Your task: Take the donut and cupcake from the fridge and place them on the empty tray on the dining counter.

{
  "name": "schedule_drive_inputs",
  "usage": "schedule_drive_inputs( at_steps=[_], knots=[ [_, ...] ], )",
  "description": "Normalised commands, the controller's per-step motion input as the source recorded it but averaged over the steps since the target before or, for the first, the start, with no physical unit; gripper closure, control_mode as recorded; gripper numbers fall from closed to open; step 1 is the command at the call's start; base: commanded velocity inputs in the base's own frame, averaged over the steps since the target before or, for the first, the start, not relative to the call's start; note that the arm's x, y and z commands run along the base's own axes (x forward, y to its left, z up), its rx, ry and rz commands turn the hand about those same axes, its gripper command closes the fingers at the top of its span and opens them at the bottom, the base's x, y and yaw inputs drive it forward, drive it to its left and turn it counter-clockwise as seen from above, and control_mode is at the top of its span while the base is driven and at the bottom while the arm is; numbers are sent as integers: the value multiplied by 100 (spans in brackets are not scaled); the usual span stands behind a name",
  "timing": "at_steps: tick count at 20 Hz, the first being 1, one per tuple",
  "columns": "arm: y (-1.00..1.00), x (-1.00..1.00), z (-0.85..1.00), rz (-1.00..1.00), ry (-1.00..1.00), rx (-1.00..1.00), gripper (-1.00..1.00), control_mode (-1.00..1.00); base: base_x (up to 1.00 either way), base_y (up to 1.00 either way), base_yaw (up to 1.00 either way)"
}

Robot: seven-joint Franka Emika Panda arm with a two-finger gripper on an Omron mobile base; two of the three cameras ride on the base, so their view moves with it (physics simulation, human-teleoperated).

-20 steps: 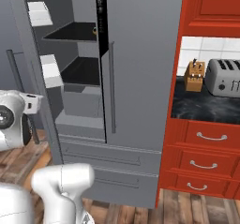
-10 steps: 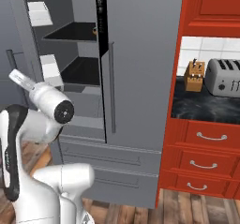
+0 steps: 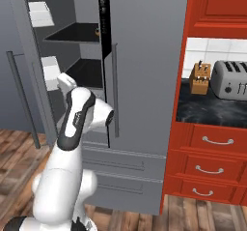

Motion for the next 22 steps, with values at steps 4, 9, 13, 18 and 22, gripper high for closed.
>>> schedule_drive_inputs(
  at_steps=[4, 9, 13, 18, 22],
  knots=[
    [-17, 100, 0, 18, 25, 8, 100, -100, 0, 0, 0],
    [9, 87, -15, 6, 2, -1, 100, -100, 0, 0, 0],
    [19, 85, -29, 8, 4, 0, 100, -100, 0, 0, 0],
    [45, 44, -11, 25, 10, 1, 100, -100, 0, 0, 0],
    [49, 7, 0, 27, 1, 0, 100, -100, 0, 0, 0]
  ],
)
